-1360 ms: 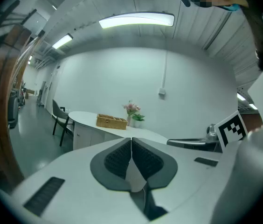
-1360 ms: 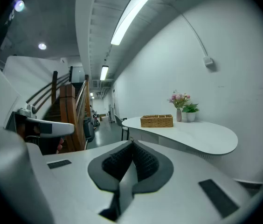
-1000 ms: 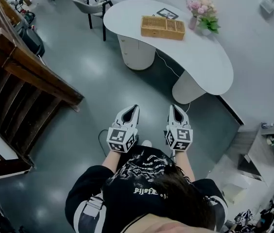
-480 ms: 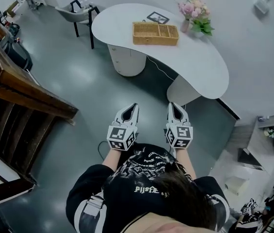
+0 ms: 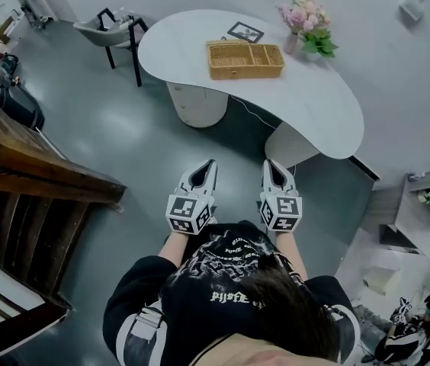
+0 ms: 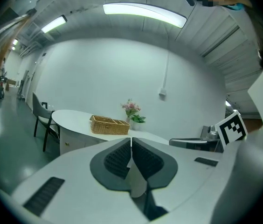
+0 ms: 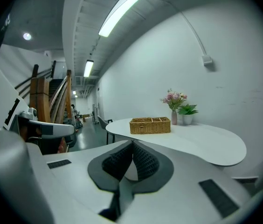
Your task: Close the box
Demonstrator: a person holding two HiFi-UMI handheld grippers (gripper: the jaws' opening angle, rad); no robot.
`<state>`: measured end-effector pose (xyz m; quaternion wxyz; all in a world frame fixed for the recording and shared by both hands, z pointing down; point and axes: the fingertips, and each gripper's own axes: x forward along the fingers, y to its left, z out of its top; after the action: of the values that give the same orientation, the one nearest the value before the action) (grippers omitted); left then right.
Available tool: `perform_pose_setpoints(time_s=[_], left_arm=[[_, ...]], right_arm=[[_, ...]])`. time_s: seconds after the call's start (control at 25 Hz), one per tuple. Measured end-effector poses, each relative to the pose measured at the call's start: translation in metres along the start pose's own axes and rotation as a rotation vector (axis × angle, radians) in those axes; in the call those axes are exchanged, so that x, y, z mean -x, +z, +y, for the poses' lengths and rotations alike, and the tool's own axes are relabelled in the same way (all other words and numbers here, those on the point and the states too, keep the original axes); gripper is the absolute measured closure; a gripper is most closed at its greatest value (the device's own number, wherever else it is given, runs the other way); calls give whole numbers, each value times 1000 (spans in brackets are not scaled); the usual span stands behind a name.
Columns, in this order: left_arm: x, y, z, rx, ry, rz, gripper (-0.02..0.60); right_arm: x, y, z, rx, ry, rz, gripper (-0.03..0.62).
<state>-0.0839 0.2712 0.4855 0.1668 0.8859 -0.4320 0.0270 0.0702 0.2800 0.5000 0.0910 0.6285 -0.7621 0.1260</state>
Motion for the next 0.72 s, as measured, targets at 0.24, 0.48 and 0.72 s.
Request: perform_pose_setpoints(time_s=[0.24, 0.48, 0.72], left_arm=[[-2, -6, 14, -21, -23, 31, 554], [-4, -11, 26, -3, 1, 47, 554], [-23, -6, 39, 1, 50, 34, 554]], right_arm=[[-16, -9, 6, -7, -17, 27, 569], [-38, -5, 9, 0, 8, 27, 569], [-71, 2, 3, 27, 63, 34, 569]])
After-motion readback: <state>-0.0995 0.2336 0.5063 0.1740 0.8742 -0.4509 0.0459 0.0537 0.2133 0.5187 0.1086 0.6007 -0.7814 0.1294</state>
